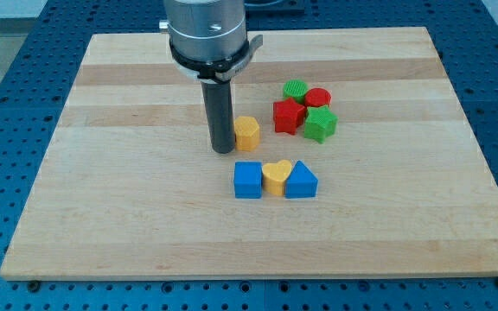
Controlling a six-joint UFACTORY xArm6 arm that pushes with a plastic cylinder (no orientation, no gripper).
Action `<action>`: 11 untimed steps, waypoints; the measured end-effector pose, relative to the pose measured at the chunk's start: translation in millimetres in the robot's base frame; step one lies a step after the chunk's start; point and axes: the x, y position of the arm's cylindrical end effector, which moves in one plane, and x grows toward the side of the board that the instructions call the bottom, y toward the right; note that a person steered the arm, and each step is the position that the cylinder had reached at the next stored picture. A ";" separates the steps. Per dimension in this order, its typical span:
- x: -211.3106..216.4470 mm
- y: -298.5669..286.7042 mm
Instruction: Push the yellow hexagon closer to the group of blocks
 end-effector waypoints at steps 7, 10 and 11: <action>-53.9 23.4; -79.0 23.4; -82.1 28.8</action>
